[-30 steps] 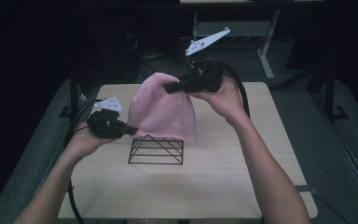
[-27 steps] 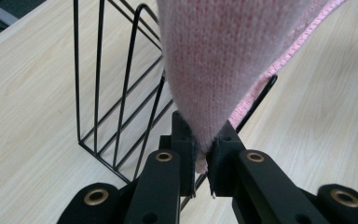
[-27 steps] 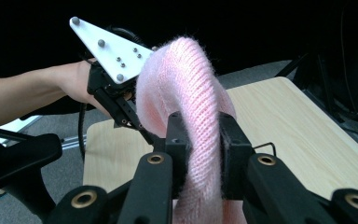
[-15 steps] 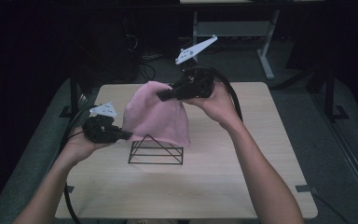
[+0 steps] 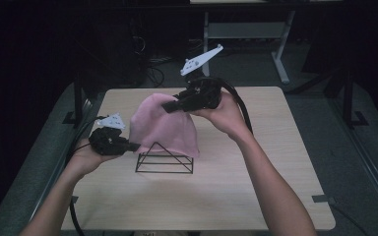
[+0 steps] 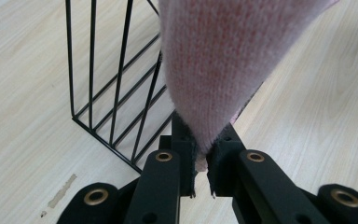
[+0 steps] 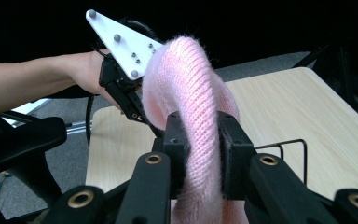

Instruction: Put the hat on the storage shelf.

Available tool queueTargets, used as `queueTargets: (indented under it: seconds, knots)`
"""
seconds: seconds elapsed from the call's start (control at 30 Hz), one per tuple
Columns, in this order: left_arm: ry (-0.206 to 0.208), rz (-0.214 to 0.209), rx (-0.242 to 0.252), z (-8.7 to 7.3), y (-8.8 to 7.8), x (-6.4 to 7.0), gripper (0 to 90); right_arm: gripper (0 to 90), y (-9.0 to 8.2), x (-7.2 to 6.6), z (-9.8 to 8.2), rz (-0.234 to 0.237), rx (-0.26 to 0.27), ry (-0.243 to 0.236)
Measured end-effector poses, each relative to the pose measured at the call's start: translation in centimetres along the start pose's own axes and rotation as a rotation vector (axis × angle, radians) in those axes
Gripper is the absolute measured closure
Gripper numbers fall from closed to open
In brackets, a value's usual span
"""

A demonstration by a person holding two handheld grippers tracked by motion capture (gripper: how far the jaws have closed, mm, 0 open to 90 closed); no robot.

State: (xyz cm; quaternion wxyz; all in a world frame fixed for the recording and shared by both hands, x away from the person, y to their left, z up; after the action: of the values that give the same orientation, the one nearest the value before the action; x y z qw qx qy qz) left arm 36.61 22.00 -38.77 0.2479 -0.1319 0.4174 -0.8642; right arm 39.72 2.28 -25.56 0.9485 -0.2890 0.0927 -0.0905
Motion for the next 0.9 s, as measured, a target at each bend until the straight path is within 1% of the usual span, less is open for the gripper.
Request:
queueTargets:
  seconds: [0.03,0.07,0.1,0.13,0.17,0.2,0.23,0.3,0.33,0.43,0.53,0.57,0.63,0.67,0.73,0.77,0.83,0.87,0.9]
  knots:
    - [-0.001,0.001,0.003,-0.1,0.1,0.0,83.1,75.1,0.1,0.0,-0.1,0.004,-0.001,0.003]
    - [0.003,0.003,0.002,-0.2,0.1,0.0,83.1,75.0,0.2,0.1,-0.2,0.004,0.000,-0.003]
    - [-0.007,0.003,0.010,-0.3,0.3,0.0,83.1,74.9,0.3,0.0,-0.3,0.011,0.001,0.001]
    - [-0.007,0.003,0.010,-0.3,0.3,0.0,83.1,74.9,0.3,0.0,-0.3,0.011,0.001,0.001]
    - [0.003,0.011,0.000,-0.6,0.3,-0.2,83.1,74.8,0.5,0.1,-0.5,0.011,0.000,-0.004]
    - [-0.008,0.009,0.005,-0.7,0.5,-0.2,83.1,74.7,0.7,0.0,-0.6,0.018,0.001,0.001]
    - [-0.001,0.012,-0.001,-0.8,0.5,-0.2,83.1,74.7,0.8,0.1,-0.7,0.018,0.003,-0.005]
    - [-0.002,0.011,-0.009,-1.0,0.7,-0.3,83.1,74.4,1.1,0.1,-0.9,0.025,0.001,0.001]
    - [-0.015,0.011,-0.007,-1.2,0.9,-0.2,83.1,74.3,1.2,0.1,-1.0,0.029,-0.001,0.001]
    - [-0.011,0.013,-0.013,-1.6,1.1,-0.4,83.1,74.0,1.7,0.2,-1.4,0.031,0.000,0.005]
    - [-0.028,0.012,-0.012,-2.0,1.3,-0.4,83.1,73.8,2.0,0.2,-1.7,0.043,-0.007,0.017]
    - [-0.030,0.011,-0.013,-2.0,1.3,-0.4,83.1,73.7,2.1,0.2,-1.7,0.045,-0.007,0.014]
    - [-0.027,0.013,-0.020,-2.3,1.5,-0.6,83.1,73.7,2.4,0.2,-1.9,0.045,-0.013,0.007]
    - [-0.031,0.013,-0.017,-2.4,1.6,-0.6,83.1,73.7,2.5,0.1,-2.0,0.046,-0.016,0.017]
    - [-0.028,0.014,-0.026,-2.6,1.7,-0.7,83.1,73.7,2.7,0.2,-2.1,0.046,-0.018,0.013]
    - [-0.035,0.013,-0.027,-2.8,1.8,-0.7,83.1,73.6,2.9,0.1,-2.3,0.056,-0.023,0.019]
    - [-0.040,0.011,-0.027,-3.0,2.1,-0.7,83.1,73.6,3.2,0.3,-2.6,0.054,-0.024,0.023]
    - [-0.043,0.010,-0.030,-3.1,2.2,-0.7,83.1,73.6,3.2,0.4,-2.7,0.055,-0.026,0.018]
    - [-0.034,0.011,-0.040,-3.2,2.2,-0.7,83.1,73.3,3.4,0.4,-2.9,0.060,-0.029,0.026]
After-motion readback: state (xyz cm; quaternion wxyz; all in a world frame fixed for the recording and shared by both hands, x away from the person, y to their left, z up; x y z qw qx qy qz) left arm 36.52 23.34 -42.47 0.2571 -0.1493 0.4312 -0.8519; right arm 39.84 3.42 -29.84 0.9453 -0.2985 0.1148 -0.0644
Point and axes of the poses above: each handheld gripper's, and its own axes: y roughly forward along the jaws, z roughly out of its top, x roughly to its right, the point moved 7 cm from there along y, roughly forward along the jaws, and after that the axes turned 3 degrees about -x, right-handed, at the moved point
